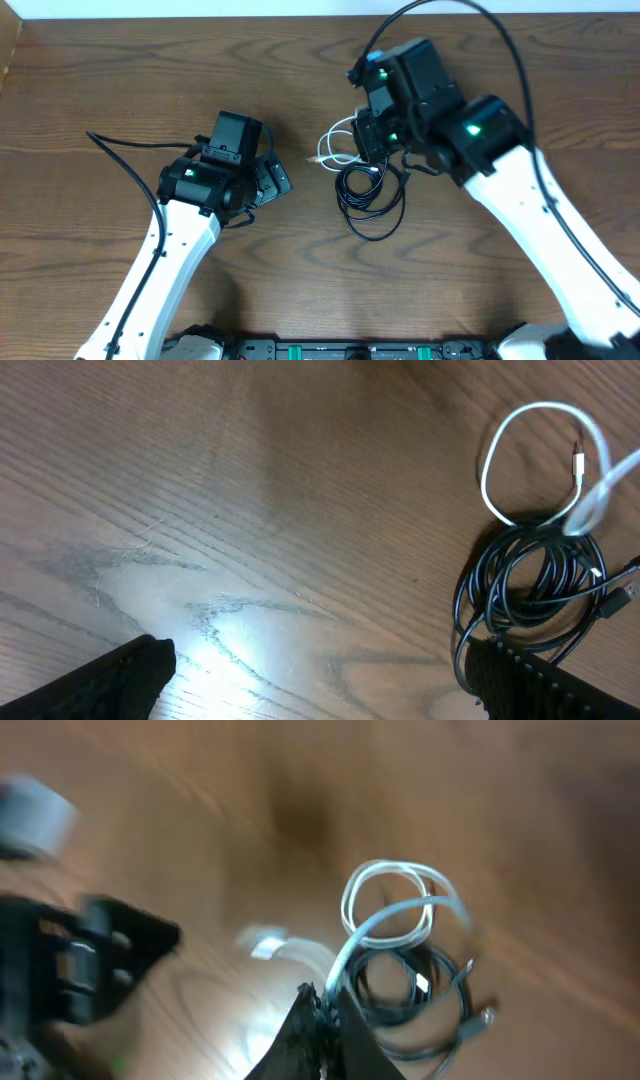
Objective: Untangle cables
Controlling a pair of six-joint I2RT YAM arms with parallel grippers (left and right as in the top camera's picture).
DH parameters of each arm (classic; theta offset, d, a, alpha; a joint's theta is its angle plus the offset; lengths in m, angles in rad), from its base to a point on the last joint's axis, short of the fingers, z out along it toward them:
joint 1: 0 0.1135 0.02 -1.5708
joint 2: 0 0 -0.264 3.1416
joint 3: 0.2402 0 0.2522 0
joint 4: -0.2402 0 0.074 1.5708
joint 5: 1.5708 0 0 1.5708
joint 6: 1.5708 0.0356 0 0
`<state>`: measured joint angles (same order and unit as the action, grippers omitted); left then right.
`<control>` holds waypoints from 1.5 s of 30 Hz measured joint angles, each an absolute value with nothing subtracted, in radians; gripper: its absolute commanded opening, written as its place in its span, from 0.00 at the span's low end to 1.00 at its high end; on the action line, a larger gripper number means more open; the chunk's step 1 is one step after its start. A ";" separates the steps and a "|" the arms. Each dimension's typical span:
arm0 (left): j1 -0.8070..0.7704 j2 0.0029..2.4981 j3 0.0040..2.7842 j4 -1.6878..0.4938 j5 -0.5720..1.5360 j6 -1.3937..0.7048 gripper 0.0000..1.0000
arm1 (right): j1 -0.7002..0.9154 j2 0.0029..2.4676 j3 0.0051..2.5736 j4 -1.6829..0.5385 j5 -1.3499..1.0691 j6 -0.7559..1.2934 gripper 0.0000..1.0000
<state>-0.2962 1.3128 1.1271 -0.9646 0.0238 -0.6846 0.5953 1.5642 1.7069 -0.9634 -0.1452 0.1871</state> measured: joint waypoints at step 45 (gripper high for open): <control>-0.296 1.313 1.127 -0.597 0.718 -1.111 0.96 | 0.584 1.084 1.709 -0.922 -0.090 0.431 0.01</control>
